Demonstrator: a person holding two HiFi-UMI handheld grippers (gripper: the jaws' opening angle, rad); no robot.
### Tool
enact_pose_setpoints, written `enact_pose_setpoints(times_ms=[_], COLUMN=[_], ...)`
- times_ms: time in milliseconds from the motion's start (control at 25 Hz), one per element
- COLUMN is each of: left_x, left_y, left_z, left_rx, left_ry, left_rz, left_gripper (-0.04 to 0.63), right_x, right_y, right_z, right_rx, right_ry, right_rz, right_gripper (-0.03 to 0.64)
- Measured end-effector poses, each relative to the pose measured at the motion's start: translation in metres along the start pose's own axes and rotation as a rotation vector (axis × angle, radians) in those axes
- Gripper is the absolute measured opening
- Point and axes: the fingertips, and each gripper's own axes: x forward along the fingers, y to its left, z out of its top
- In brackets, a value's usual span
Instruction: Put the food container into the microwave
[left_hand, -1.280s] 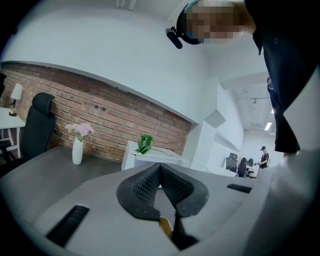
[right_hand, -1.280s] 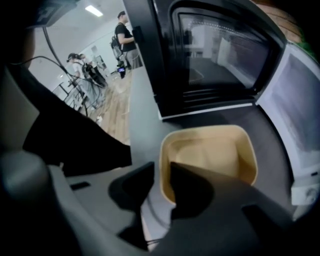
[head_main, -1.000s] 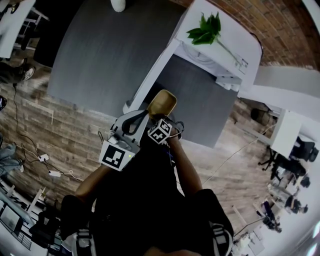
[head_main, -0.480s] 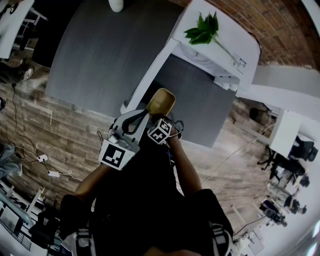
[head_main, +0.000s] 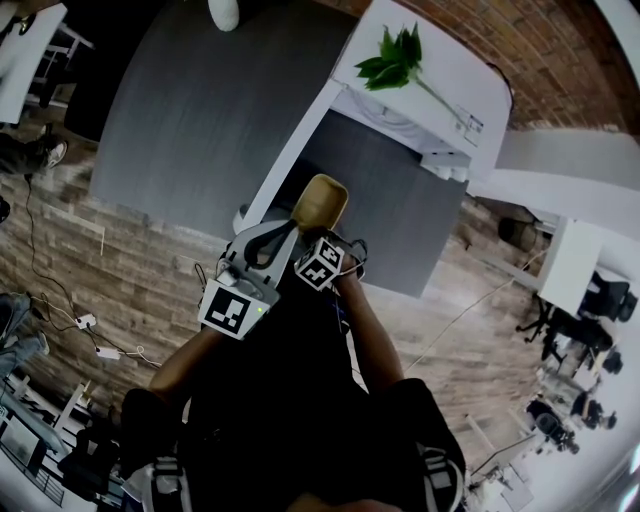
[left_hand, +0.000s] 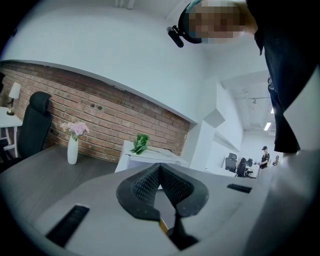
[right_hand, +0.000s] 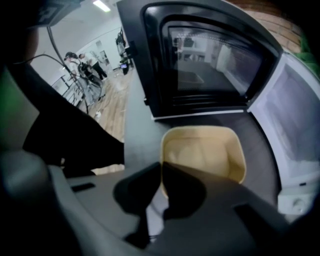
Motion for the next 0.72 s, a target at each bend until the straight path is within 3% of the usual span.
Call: enact_pose_setpoints(times_ms=[720], left_x=[0.033], left_y=[-0.045], left_z=[0.008], left_rx=[0.037], left_ry=[-0.032], left_rz=[0.015], left_gripper=[0.035], right_x=[-0.055], right_y=[-0.034], right_z=[-0.013], right_rx=[-0.031], right_ry=[-0.109], right_rz=[-0.044], right_gripper=[0.035])
